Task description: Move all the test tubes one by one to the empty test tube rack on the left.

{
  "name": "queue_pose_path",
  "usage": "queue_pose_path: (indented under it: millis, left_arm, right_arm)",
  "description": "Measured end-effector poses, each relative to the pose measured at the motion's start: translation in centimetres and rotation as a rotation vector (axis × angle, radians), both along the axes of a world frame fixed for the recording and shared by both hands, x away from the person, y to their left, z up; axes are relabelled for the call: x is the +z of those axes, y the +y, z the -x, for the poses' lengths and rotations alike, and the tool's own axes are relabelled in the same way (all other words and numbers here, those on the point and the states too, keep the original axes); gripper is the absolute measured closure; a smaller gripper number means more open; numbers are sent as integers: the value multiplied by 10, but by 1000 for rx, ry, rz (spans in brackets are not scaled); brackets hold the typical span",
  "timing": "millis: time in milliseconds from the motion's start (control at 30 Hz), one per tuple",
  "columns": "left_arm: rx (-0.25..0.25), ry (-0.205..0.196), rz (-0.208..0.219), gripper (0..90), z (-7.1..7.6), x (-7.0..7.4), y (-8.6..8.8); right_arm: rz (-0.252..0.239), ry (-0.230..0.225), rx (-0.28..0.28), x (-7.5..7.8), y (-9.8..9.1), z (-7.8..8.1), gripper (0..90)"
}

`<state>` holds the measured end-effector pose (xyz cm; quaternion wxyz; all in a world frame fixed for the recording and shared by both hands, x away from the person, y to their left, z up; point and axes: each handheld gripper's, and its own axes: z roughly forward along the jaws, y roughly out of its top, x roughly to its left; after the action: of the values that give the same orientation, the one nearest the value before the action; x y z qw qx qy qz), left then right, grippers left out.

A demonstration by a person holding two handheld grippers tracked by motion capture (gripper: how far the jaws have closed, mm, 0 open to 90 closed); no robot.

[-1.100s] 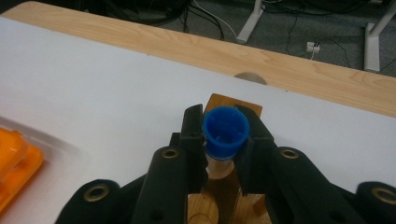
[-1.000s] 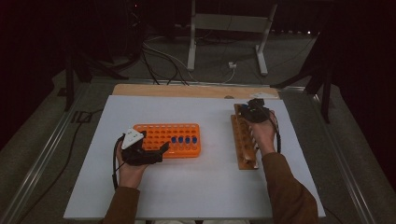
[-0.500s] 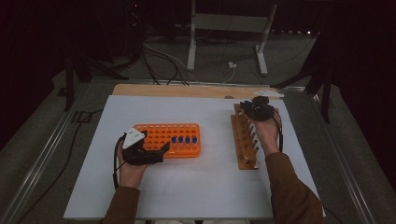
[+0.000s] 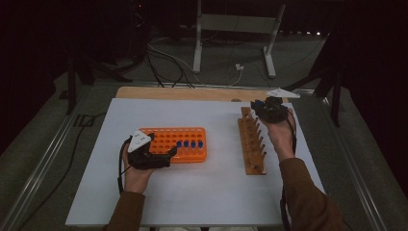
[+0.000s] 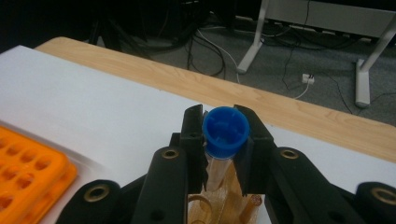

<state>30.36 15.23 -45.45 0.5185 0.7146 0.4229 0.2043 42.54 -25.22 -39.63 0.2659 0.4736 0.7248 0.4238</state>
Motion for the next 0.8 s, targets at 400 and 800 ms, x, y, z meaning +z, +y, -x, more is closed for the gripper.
queue_pose_path:
  millis: [400, 800]
  left_arm:
    - [-25, -42, 3, 7, -2, 19, -16]
    - [-76, -61, -56, 8, -10, 33, -51]
  right_arm:
    - [-14, -9, 60, 14, 13, 14, 759]
    - [-43, 25, 187, 23, 36, 33, 758]
